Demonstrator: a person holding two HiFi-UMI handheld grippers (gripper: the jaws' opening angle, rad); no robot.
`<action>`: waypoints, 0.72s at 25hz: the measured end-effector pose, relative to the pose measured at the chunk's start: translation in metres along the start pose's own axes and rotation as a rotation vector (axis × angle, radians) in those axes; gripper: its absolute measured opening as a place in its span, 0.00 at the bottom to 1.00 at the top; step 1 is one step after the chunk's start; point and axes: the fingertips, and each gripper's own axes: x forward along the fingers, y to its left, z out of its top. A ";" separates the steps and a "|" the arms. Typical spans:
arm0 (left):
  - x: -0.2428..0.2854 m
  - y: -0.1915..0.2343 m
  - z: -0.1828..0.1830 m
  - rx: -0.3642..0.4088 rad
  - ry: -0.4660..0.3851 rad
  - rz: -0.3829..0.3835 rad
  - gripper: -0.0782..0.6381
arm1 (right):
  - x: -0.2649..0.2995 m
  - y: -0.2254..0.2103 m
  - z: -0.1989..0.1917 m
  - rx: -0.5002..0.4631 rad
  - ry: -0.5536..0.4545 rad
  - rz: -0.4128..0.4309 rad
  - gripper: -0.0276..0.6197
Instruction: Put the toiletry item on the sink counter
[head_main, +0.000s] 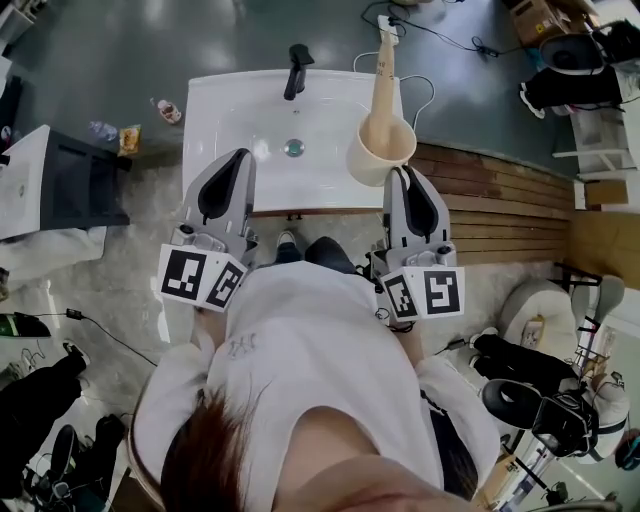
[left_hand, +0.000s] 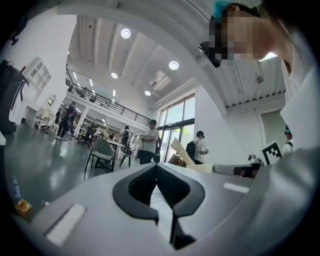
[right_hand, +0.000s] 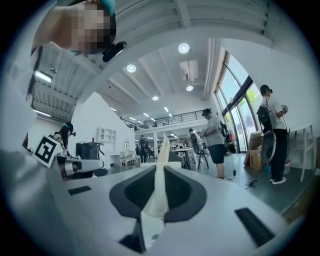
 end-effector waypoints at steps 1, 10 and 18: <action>0.001 0.001 -0.001 -0.003 0.002 0.001 0.09 | 0.001 -0.001 -0.002 0.001 0.004 0.000 0.12; 0.016 -0.004 -0.010 -0.019 0.011 0.018 0.09 | 0.009 -0.019 -0.002 0.006 0.009 0.008 0.12; 0.040 -0.006 -0.002 -0.003 -0.014 0.063 0.09 | 0.034 -0.044 0.004 0.008 -0.004 0.057 0.12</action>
